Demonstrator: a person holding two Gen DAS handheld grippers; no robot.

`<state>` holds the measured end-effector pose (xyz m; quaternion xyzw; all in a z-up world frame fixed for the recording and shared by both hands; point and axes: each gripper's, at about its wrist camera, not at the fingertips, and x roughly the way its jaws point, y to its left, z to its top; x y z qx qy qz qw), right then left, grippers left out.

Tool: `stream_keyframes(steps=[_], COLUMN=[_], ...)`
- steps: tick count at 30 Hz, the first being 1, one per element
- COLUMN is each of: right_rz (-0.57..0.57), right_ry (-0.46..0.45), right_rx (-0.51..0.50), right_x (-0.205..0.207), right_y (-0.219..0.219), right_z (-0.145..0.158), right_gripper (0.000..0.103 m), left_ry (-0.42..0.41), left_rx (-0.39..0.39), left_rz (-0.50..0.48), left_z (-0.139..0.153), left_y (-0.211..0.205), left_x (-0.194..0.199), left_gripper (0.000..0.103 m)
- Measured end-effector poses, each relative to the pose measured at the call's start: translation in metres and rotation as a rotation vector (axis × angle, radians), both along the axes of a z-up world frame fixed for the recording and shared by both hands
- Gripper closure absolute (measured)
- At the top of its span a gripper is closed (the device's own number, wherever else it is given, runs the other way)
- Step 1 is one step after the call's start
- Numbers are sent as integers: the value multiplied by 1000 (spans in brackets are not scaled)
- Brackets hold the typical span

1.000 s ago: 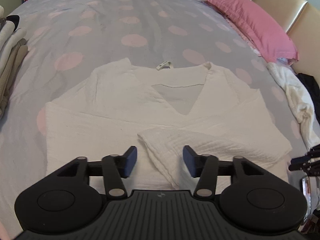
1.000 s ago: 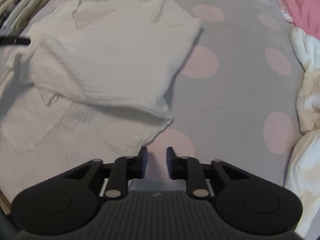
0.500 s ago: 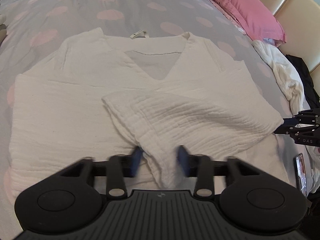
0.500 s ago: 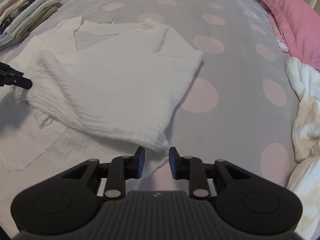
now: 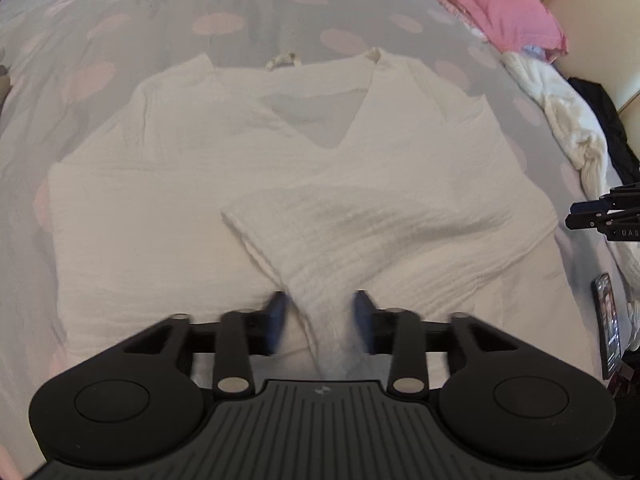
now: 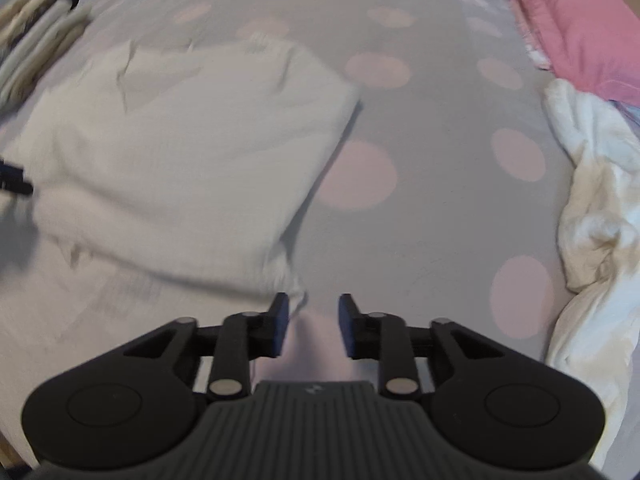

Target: Fold clothes

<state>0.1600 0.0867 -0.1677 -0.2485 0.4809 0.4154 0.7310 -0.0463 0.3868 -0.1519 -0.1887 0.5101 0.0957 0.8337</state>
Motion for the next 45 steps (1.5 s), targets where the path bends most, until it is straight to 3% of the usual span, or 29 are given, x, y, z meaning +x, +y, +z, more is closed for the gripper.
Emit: stream_keyframes(steps=[8,10,18,20,22,24,29,35,36,41,45], right_rz=[-171,-211,-333,-346,-338,-333,-403,-455,-455,-407,-292], right_ry=[35,53,53,71,56,19,-52,-36,-25,-3,48], right_rx=[151,176,221,222,209,215,249,211,201,182,153], right_x=[45,56,87,91,91,90,104,112,112,102,78], right_y=[46,61,103,108,111,109,91,84,84,66,47], right_z=[1,-6,-29,-33,-34,-30,-20,-36,-37,-28,-16], right_gripper=[55,50,49,57,98,98,99,97,93,78,74], left_ry=[-36,-54,-86,-92,-92,-107,-157,-84,-75,-60,-36], left_rx=[-30,-36,-45,-56,-67,-61,-47,0,6,62,102], left_rz=[54,52,39,34,26,15,24,45,44,36,32], left_z=[-10,-15,-22,-23,-24,-20,-7,-19,-21,-10,4], left_y=[16,15,17,18,18,18,22,24,24,26,25], left_x=[13,14,16,17,19,22,34,48,49,26,-7], left_gripper=[53,57,81,88,94,95,95,86,81,61,60])
